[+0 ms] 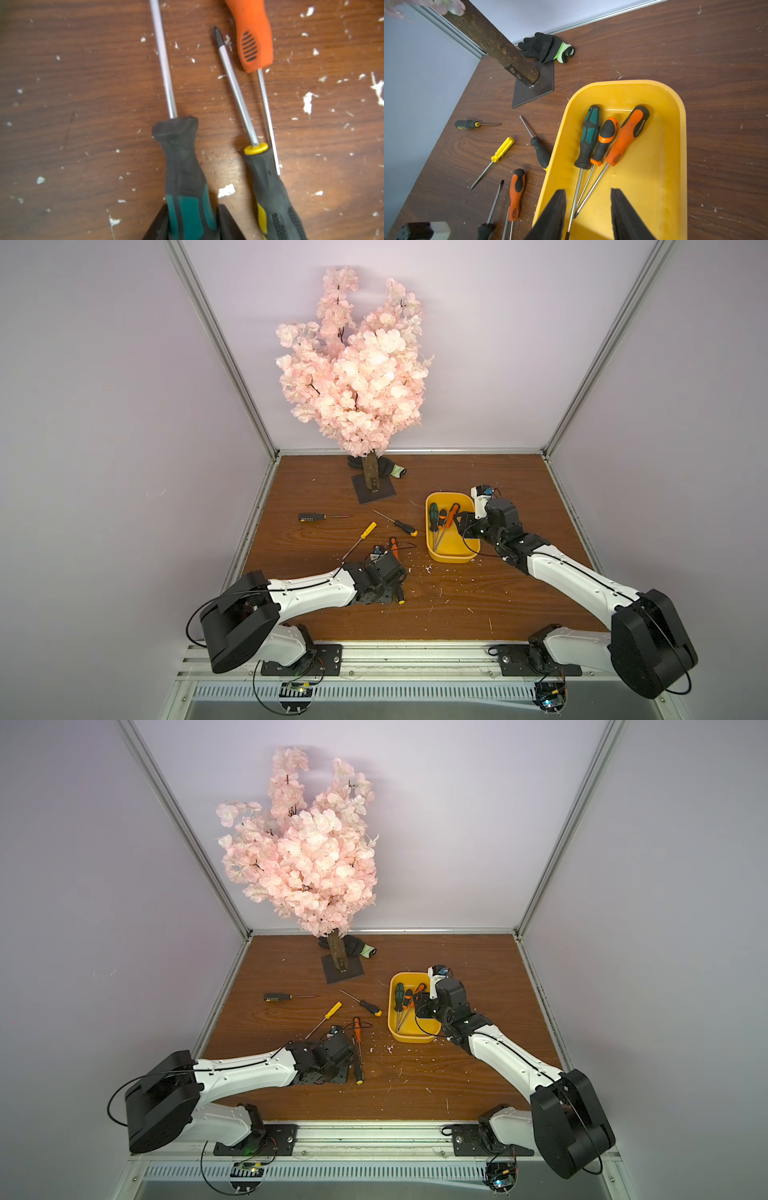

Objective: Put the screwdriver on the desktop into the storage box
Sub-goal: Pick up the screwdriver from the center of the board.

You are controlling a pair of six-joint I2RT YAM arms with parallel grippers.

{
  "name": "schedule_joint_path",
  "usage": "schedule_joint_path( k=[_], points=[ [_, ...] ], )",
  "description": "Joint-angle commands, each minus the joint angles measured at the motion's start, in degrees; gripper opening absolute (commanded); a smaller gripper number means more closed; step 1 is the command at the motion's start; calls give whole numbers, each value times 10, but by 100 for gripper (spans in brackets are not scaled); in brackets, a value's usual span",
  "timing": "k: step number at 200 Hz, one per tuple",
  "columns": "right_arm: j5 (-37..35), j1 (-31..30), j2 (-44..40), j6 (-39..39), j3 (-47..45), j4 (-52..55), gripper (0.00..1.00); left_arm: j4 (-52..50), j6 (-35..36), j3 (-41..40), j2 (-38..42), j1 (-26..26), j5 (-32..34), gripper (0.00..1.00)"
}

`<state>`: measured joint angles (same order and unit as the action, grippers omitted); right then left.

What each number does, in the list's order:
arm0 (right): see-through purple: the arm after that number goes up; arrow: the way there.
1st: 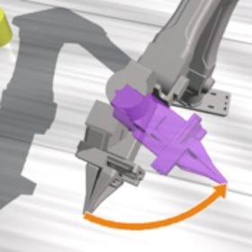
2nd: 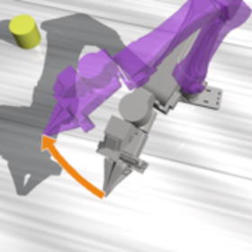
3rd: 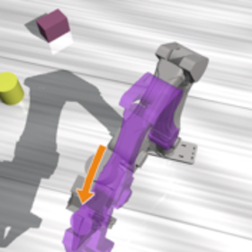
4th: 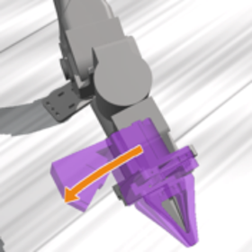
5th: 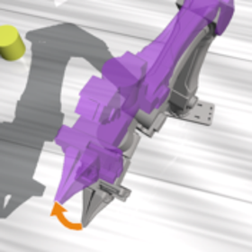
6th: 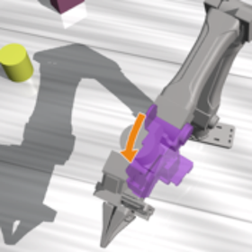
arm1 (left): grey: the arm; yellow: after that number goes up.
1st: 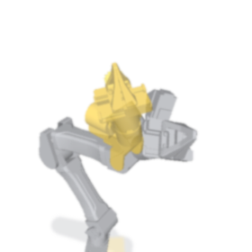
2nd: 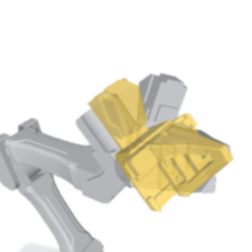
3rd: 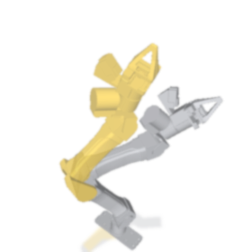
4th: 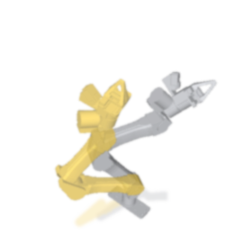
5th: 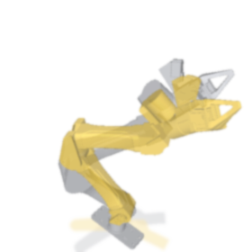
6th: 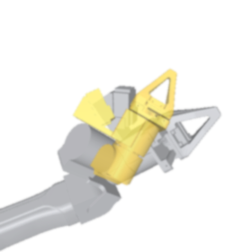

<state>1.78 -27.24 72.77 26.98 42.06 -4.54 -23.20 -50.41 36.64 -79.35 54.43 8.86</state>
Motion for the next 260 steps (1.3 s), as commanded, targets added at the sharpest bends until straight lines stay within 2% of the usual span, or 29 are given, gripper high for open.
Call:
schedule_joint_path(
  k=[1,28,51,97,134,162,201,238,260],
  points=[
    [-3,2,-4,-10,20,-17,42,-18,9,1,-17,5,9,26],
    [-10,2,-11,-32,21,-15,42,-50,35,32,-14,5,23,14],
    [-7,2,-22,-57,18,-25,42,-71,66,65,-2,-4,16,9],
    [12,1,-82,-145,-31,-103,42,-84,127,130,42,-53,-61,5],
    [23,0,-138,-224,-69,-153,43,-88,169,193,46,-63,-104,5],
    [33,-2,-153,-271,-69,-149,43,-88,201,236,31,-83,-167,3],
    [87,-19,-199,-370,-108,-188,45,-88,234,283,7,-109,-275,2],
    [139,-37,-210,-450,-101,-167,49,-87,258,317,-9,-131,-364,2],
    [147,-54,-210,-522,-97,-143,51,-87,268,331,-18,-136,-401,2]
  ],
)
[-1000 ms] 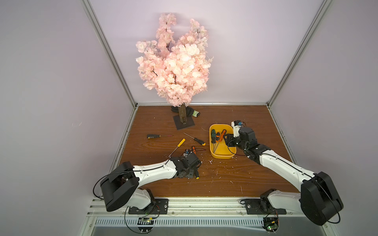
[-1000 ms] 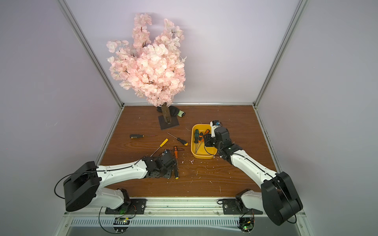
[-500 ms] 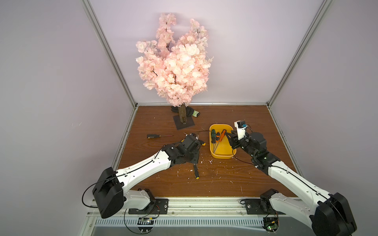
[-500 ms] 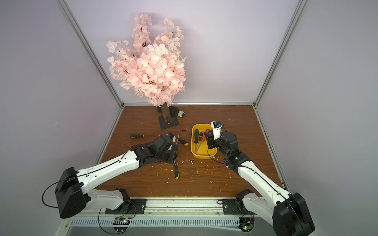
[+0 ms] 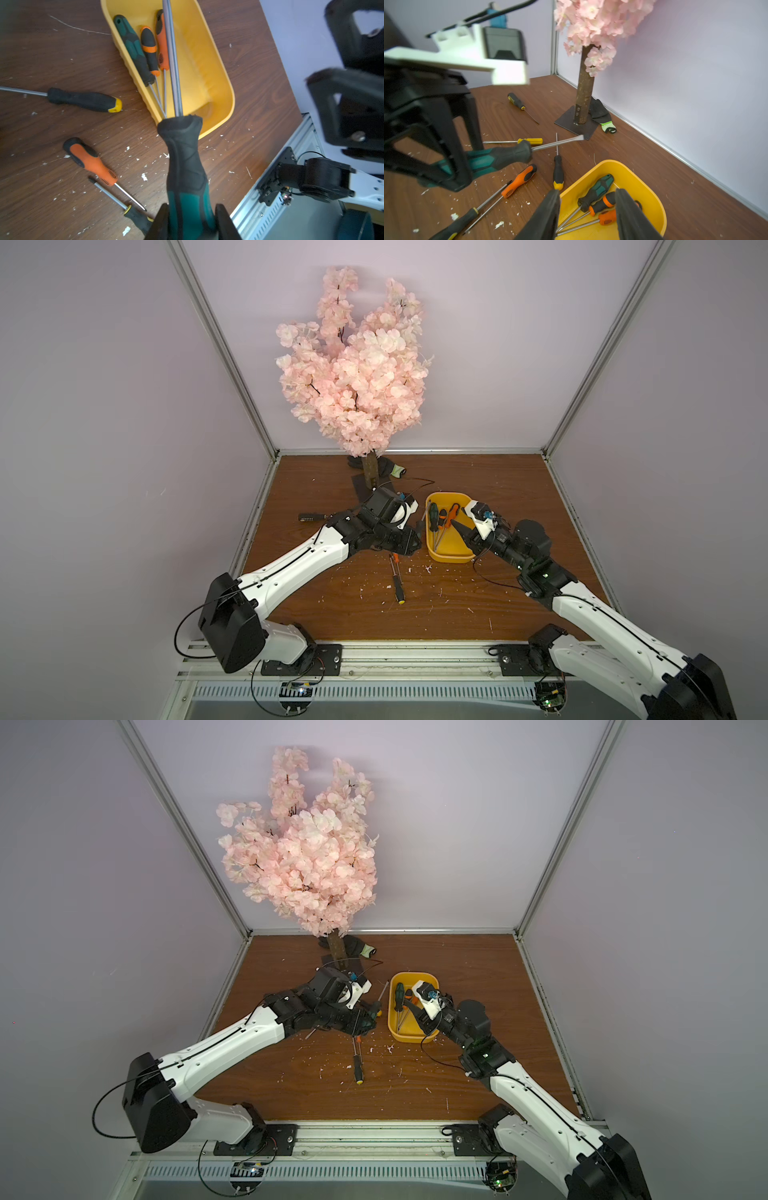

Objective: Put the screwdriver on the desktop into the storage box
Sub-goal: Pick up the screwdriver from the center of the board.

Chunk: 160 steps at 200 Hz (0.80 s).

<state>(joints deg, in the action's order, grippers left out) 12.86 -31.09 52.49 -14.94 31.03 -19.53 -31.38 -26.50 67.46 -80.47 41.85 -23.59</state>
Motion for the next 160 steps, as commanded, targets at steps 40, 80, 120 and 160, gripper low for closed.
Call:
schedule_joint_path(
  k=[40,80,120,160],
  points=[
    [32,-49,-5,-216,12,29,52,-6,37,25,-21,-10,-106,1],
    [17,-73,9,-295,16,46,55,-6,41,29,-22,-10,-140,0],
    [-3,-84,28,-352,30,69,58,-6,42,34,-23,-10,-173,0],
    [-24,-92,38,-380,35,51,59,-6,44,33,-21,-10,-193,0]
  ],
)
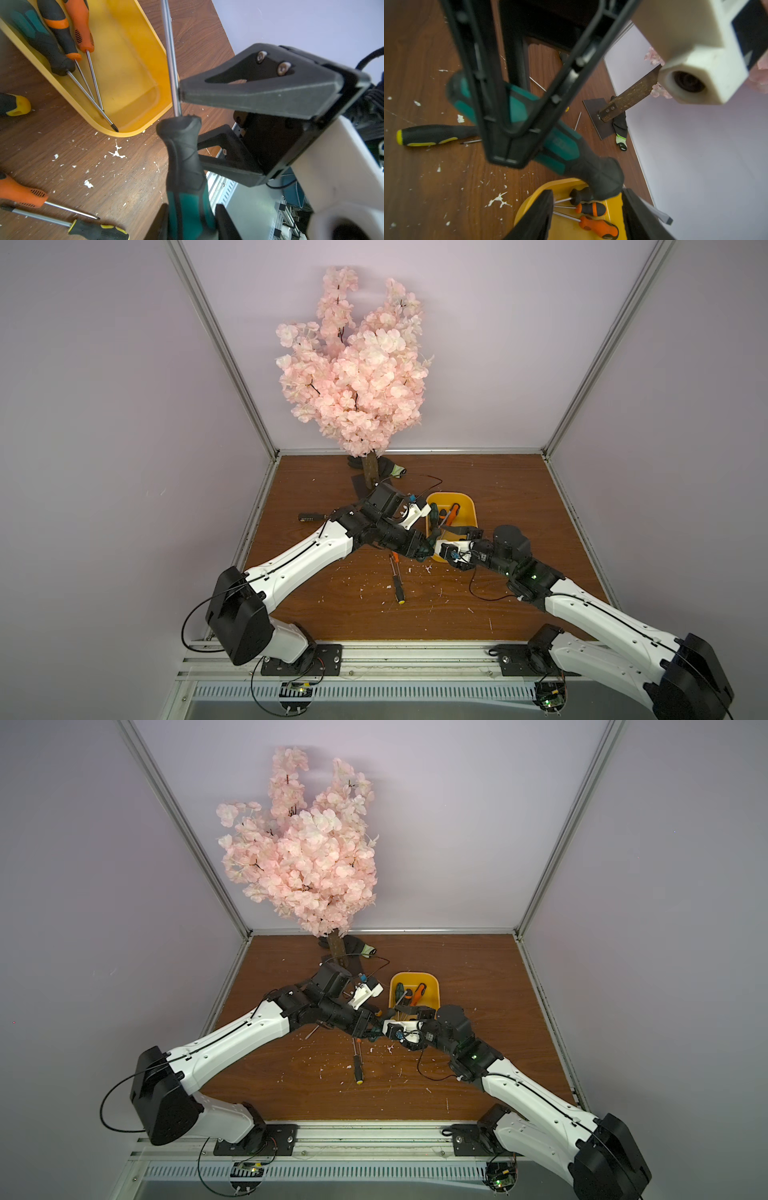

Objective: Put the screwdriver on the desktop into the storage box
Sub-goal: Pick up the screwdriver from the center of the board.

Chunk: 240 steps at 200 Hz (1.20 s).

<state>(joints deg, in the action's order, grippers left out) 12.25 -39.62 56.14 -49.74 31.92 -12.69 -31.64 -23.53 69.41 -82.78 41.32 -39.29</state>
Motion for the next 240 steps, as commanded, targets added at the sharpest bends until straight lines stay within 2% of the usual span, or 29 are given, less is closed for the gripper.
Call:
schedule_joint_path(
  k=[1,133,153,169,193,218,226,240],
  points=[
    [-18,-7,2,-32,26,-18,59,-4,14,14,3,-4,-36,0],
    [-23,-23,6,-60,26,-73,57,-2,9,1,3,-4,-50,0],
    [-14,-23,8,-58,29,-67,50,-3,10,2,3,-5,-51,0],
    [-7,-24,8,-53,32,-62,37,-3,9,2,2,-5,-50,0],
    [0,-27,9,-49,37,-51,26,-2,10,5,1,-5,-43,0],
    [-1,-31,10,-44,38,-43,18,-3,10,7,4,-5,-30,0],
    [-2,-32,9,-41,37,-43,16,-4,9,8,6,-5,-26,3],
    [-4,-32,9,-35,36,-40,12,-3,7,11,7,-5,-15,17]
  ],
)
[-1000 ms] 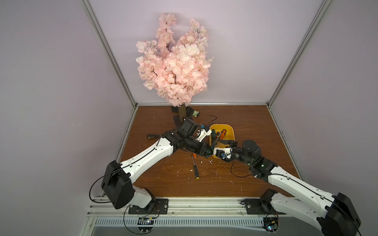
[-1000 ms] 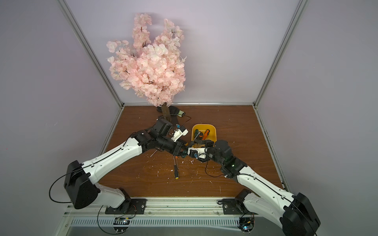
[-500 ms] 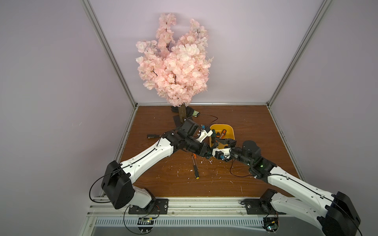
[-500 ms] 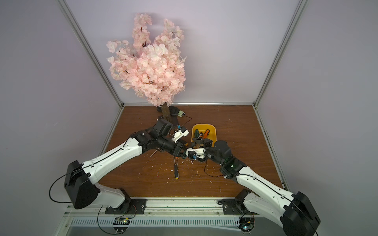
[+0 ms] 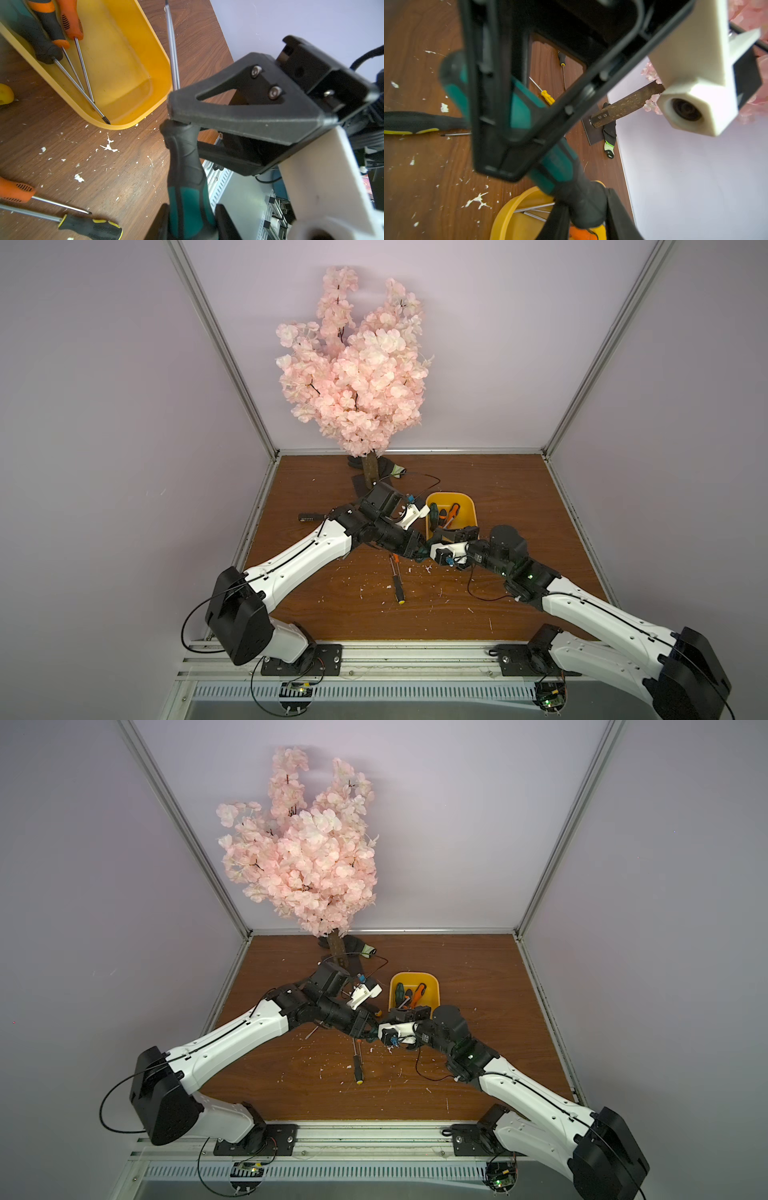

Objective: Put the screwdriver on the desktop into the storage box
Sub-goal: Pick up the screwdriver from the center of the board, then place the screwdriver in the storage box.

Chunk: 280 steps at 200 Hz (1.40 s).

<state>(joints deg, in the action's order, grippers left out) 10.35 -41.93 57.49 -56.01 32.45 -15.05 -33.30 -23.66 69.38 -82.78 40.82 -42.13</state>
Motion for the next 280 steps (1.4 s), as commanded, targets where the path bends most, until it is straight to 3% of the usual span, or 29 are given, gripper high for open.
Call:
schedule_joint_path(
  k=[1,14,30,83,150,215,280],
  points=[
    [15,-9,-5,29,31,-15,12,14,8,11,7,0,15,18],
    [12,-9,-6,32,31,-12,9,13,5,13,10,-2,30,34],
    [8,-10,-8,37,30,-10,6,14,1,16,15,-8,47,44],
    [-35,-10,-7,71,28,-14,3,24,-22,14,59,-67,90,60],
    [-101,-8,10,183,42,-37,3,107,-70,-67,148,-97,155,64],
    [-163,16,86,412,127,11,3,159,-107,-144,171,-97,179,64],
    [-125,100,150,703,187,69,3,178,-117,-186,173,-97,198,64]
  ],
)
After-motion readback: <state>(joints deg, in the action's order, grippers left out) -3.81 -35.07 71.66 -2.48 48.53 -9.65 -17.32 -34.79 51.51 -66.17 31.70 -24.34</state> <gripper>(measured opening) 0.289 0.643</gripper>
